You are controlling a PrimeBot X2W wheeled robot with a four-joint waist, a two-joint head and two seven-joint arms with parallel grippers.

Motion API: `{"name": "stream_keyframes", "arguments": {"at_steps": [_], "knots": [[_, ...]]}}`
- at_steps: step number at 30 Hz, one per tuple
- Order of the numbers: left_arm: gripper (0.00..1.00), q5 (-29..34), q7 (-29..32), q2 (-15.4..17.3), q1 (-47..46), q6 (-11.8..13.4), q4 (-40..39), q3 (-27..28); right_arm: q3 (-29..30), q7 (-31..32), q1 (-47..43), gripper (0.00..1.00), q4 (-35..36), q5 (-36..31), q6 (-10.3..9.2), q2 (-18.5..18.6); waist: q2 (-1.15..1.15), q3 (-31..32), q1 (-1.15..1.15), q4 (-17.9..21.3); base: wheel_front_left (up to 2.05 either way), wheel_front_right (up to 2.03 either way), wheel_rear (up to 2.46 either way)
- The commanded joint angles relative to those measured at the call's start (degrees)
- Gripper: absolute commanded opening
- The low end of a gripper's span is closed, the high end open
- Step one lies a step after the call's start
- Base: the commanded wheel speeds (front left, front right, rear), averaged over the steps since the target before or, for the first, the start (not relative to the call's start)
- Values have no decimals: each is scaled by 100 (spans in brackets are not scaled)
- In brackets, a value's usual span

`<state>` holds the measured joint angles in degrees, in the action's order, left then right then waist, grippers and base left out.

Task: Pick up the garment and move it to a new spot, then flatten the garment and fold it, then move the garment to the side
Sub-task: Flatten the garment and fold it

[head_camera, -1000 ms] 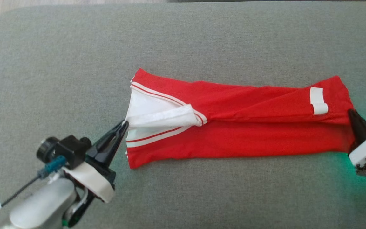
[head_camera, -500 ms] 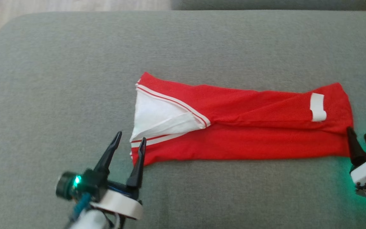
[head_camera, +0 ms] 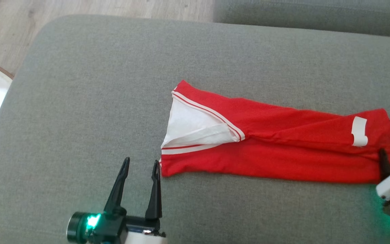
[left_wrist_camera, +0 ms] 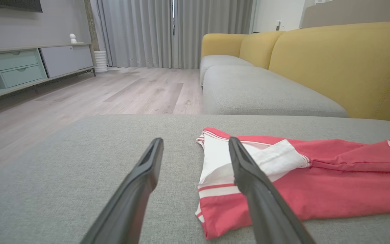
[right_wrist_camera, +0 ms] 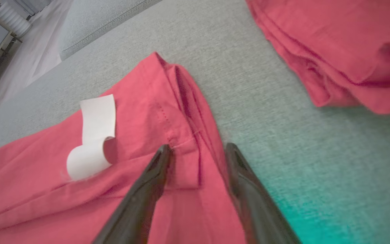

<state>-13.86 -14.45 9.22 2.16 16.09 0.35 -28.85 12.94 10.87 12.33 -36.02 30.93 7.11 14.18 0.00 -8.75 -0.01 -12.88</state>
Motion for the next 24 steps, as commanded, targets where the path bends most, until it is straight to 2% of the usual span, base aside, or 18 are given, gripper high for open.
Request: {"name": "stream_keyframes", "arguments": {"at_steps": [1, 7, 17, 19, 24], "knots": [[100, 63, -54, -66, -62, -10, -207, 245, -192, 85, 27, 0, 60, 8, 37, -37, 0, 30, 1, -2, 0, 0, 0], [100, 343, -54, -209, 117, -151, -212, 486, -180, -48, 19, 0, 148, 6, 37, -10, 0, 148, 1, 106, 0, 0, 0], [100, 523, -55, -357, 216, -439, -135, 743, 133, 133, 101, 0, 464, 128, 37, 760, 0, 264, 1, 344, 0, 0, 0], [100, 545, -55, -383, 233, -500, -95, 761, 106, 264, 140, 0, 730, 304, 37, 697, 0, 289, 1, 364, 0, 0, 0], [100, 607, -55, -428, 284, -621, -10, 806, -188, 718, 171, 0, 1907, 1063, 37, 168, 0, 352, 1, 344, 0, 0, 0]]}}
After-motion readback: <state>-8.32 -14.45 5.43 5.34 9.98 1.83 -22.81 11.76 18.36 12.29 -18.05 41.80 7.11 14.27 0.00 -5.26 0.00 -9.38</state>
